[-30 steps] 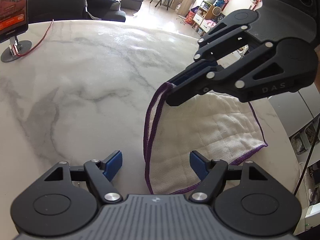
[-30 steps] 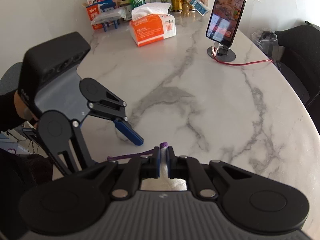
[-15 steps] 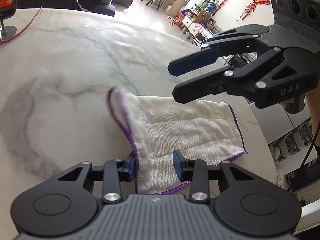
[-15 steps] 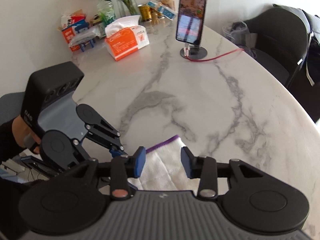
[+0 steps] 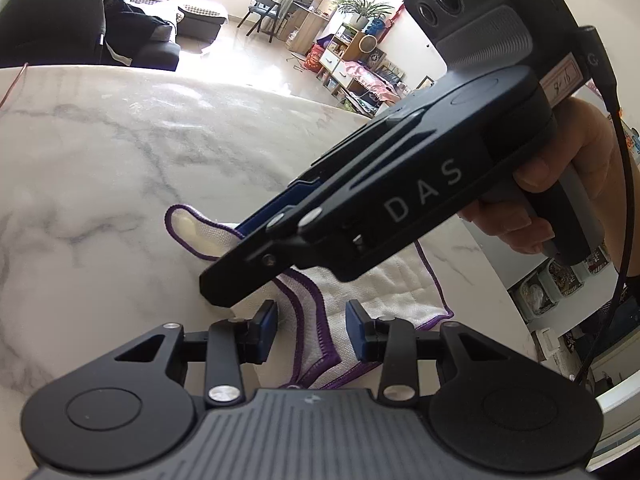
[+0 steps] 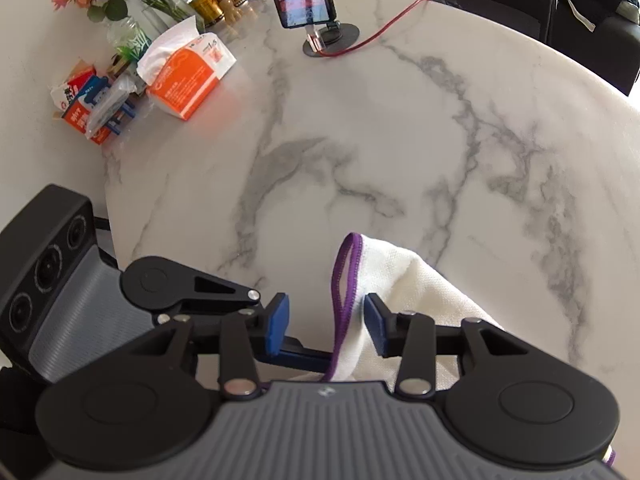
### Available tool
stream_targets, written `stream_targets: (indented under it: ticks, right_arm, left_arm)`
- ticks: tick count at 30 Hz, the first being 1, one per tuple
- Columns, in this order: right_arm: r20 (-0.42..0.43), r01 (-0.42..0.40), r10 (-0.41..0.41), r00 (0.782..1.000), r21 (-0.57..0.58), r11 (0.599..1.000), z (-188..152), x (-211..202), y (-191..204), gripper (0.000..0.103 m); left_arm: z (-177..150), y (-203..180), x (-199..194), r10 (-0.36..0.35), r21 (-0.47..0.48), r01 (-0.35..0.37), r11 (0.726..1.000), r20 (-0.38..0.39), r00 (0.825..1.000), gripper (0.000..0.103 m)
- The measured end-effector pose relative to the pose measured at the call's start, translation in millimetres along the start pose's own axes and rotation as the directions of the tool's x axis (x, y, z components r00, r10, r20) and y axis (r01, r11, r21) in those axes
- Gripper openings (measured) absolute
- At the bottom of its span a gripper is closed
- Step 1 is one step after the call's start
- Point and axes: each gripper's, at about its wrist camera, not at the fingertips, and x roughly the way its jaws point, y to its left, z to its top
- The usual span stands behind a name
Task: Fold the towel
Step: 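Fold the lifted end over onto the strip with the right tool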
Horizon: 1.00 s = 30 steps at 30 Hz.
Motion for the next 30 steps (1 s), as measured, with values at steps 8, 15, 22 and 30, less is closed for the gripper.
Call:
stream_targets:
  ticks: [8,15,22,30]
  right_arm:
    - [-0.032,0.079,-0.081,0.996,-0.052,0.995,-11.6,11.1,-1.2,0.019]
    - [0.048,0.067,-0.065,0.997,-0.025,0.997,-26.5,-8.3,-13.0,0.008]
    - [0.116,0.065,-0.071,0.991,0.058,0.996,-54.7,-33.0,-34.5,0.008]
    - [0.166,0.062,-0.088,0.982,0.156,0.986,-87.9,-47.5,-61.7,0.008]
  left_arm:
    - [-3.1,-2.9,-4.4,0.014,0.026,-0.014,1.000,-0.005,1.000,0.038]
    - [-6.8,0.1,-20.6,0.059,0.046,-0.059,0.997,0.005,0.998,0.040]
    - [-9.3,-5.2,-28.0,0.069,0.073,-0.069,0.995,0.004,0.998,0.040]
    - [-8.3,-32.0,-22.4,0.086,0.185,-0.085,0.979,0.002,0.996,0.049]
